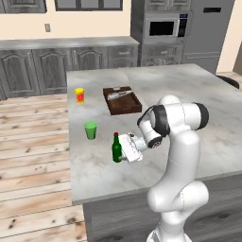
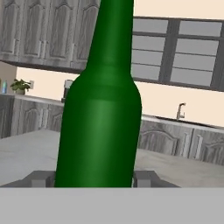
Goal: Place the drinks on the dining counter in a tight cluster.
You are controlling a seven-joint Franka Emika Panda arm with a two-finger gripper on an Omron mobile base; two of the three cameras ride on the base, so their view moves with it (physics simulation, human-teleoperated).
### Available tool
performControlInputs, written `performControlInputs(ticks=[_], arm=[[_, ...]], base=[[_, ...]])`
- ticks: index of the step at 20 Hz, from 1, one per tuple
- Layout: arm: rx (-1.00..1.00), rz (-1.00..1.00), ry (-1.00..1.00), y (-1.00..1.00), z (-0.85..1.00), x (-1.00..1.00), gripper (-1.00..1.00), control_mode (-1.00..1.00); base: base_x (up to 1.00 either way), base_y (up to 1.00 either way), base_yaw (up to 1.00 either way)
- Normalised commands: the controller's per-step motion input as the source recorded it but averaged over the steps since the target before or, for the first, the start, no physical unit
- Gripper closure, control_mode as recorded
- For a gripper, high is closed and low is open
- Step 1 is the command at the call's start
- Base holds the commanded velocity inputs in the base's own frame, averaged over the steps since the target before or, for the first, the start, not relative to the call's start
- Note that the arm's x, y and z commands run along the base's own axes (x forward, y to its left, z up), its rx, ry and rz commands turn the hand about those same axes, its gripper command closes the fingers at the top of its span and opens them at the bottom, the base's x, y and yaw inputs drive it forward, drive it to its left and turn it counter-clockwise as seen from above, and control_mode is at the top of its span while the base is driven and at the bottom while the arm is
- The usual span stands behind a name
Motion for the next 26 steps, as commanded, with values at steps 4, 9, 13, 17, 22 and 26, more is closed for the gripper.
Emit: performControlInputs(ticks=[4, 9, 13, 17, 22, 26], arm=[[0.05, 0.0, 0.0, -0.21, -0.21, 0.0, 1.0, -1.0], [0.07, 0.0, -0.04, -0.09, -0.18, 0.0, 1.0, -1.0], [0.0, 0.0, -0.01, -0.01, -0.05, 0.0, 1.0, -1.0], [0.0, 0.0, 0.0, 0.0, 0.0, 0.0, 1.0, -1.0], [0.0, 0.0, 0.0, 0.0, 0.0, 0.0, -1.0, -1.0], [0.0, 0.0, 0.0, 0.0, 0.0, 0.0, -1.0, -1.0]], base=[[0.0, 0.0, 0.0], [0.0, 0.0, 0.0], [0.0, 0.0, 0.0], [0.0, 0.0, 0.0], [0.0, 0.0, 0.0], [0.0, 0.0, 0.0]])
